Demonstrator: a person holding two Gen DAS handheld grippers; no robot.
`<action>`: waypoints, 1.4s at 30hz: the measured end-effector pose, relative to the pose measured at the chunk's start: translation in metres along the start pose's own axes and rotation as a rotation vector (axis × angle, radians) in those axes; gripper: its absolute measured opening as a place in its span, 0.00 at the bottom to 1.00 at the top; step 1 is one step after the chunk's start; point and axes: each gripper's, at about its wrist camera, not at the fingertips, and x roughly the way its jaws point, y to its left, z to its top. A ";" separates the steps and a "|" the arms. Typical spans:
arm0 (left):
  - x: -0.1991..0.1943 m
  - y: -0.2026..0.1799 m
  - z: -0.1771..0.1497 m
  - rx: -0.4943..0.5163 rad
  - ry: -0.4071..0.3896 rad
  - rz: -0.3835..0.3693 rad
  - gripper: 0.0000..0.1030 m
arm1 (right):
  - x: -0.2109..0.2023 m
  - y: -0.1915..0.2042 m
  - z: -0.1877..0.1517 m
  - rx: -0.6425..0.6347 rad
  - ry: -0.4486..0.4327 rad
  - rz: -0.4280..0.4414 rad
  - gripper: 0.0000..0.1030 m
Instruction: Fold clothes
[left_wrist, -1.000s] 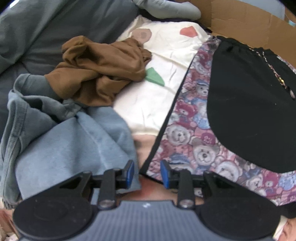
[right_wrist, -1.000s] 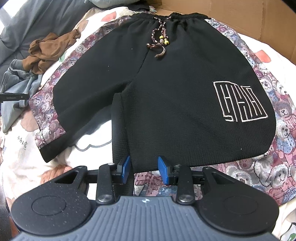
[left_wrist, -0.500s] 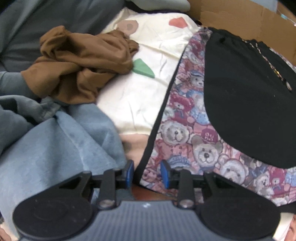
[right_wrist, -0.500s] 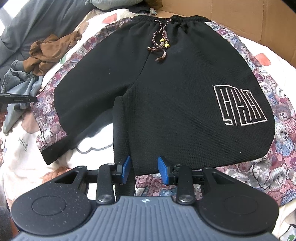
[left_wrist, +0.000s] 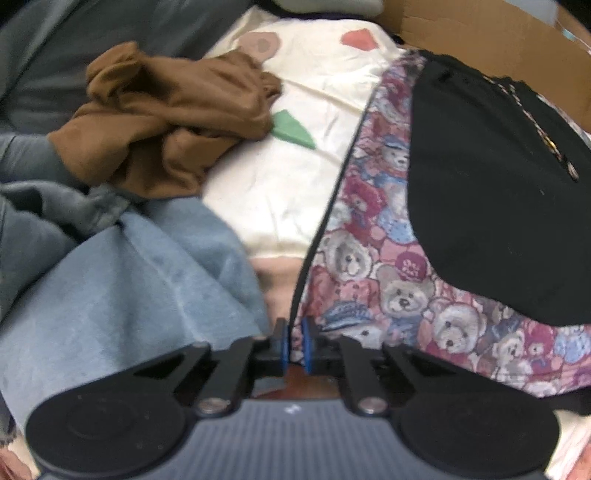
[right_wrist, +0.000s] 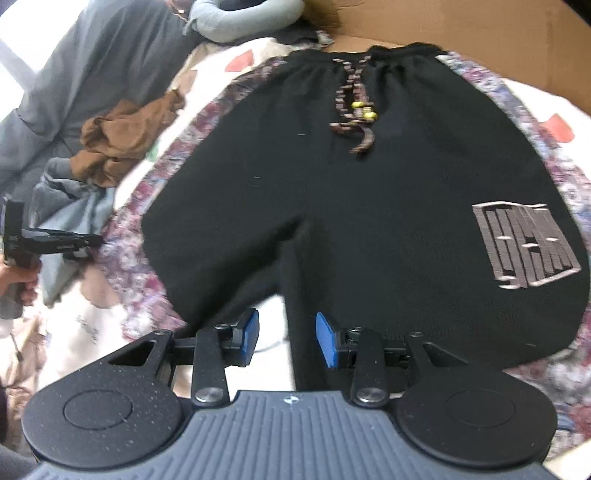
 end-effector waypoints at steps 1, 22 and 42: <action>0.001 0.004 0.001 -0.017 0.006 -0.003 0.07 | 0.003 0.004 0.002 0.004 0.005 0.020 0.42; 0.012 0.003 0.005 -0.003 0.033 0.036 0.07 | 0.091 0.028 -0.020 0.223 0.227 0.294 0.44; 0.018 0.007 0.009 -0.039 0.059 0.060 0.05 | 0.088 0.030 -0.023 0.194 0.322 0.289 0.00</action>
